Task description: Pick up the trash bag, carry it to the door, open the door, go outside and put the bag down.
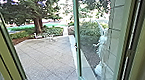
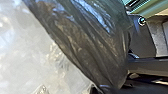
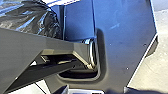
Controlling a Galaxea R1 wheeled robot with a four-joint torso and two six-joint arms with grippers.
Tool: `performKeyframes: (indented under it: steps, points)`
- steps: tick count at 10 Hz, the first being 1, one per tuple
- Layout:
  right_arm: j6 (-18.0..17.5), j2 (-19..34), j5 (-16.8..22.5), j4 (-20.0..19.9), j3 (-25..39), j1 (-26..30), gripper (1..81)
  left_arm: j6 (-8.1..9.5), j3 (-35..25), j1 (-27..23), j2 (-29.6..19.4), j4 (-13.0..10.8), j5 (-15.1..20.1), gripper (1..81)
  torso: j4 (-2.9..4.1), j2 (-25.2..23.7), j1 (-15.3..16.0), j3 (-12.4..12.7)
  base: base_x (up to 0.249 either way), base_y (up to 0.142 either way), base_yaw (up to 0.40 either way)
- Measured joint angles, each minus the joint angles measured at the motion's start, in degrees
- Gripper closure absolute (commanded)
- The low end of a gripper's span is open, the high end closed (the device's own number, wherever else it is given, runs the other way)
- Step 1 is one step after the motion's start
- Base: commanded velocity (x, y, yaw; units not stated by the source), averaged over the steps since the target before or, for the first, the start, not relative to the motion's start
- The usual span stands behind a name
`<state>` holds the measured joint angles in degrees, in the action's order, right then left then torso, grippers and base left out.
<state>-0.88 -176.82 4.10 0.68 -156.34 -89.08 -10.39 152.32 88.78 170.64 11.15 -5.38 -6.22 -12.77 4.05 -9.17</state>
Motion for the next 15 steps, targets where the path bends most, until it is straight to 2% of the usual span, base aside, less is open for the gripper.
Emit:
performKeyframes:
  steps: [15]
  points:
    - [0.2,0.2,-1.1,0.0,0.0,-1.2,1.0,-0.02,0.0,0.0,1.0,0.0,0.0,81.1,0.00,0.0,-0.1,0.0,0.094,0.000,0.000]
